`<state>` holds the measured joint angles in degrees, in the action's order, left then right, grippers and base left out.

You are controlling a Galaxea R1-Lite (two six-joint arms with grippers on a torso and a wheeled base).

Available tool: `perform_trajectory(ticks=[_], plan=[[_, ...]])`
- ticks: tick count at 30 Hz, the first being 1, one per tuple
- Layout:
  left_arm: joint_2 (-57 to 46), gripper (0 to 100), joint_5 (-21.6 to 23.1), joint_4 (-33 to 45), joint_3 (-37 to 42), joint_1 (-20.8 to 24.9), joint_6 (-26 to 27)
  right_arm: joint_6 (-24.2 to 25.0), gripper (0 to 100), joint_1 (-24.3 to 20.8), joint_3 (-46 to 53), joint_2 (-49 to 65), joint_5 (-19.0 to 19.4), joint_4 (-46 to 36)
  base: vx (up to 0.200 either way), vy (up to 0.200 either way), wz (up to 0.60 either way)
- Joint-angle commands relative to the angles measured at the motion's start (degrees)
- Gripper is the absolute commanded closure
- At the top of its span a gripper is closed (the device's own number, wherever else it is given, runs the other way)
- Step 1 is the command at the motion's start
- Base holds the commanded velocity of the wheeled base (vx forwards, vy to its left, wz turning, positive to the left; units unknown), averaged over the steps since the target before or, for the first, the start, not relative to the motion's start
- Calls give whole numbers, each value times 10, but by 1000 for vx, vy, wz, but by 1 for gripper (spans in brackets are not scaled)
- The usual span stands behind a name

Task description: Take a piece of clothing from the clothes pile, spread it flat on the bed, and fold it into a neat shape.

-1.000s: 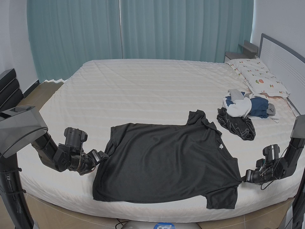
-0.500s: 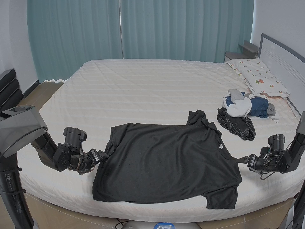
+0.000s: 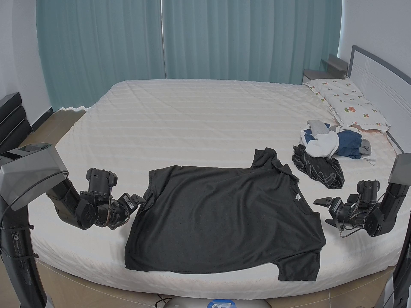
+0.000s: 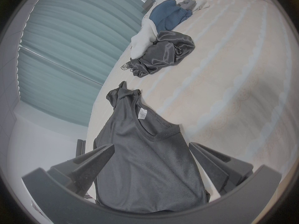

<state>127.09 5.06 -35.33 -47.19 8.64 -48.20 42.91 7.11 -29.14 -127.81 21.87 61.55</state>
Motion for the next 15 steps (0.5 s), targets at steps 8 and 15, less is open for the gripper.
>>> perform_trajectory(ticks=[8, 15], plan=[[11, 0, 1, 0, 3, 2, -2, 2, 0, -2, -7, -32, 1, 3, 0, 0, 0], [11, 0, 1, 0, 1, 2, -3, 2, 0, -2, -7, -32, 0, 3, 0, -114, 0]])
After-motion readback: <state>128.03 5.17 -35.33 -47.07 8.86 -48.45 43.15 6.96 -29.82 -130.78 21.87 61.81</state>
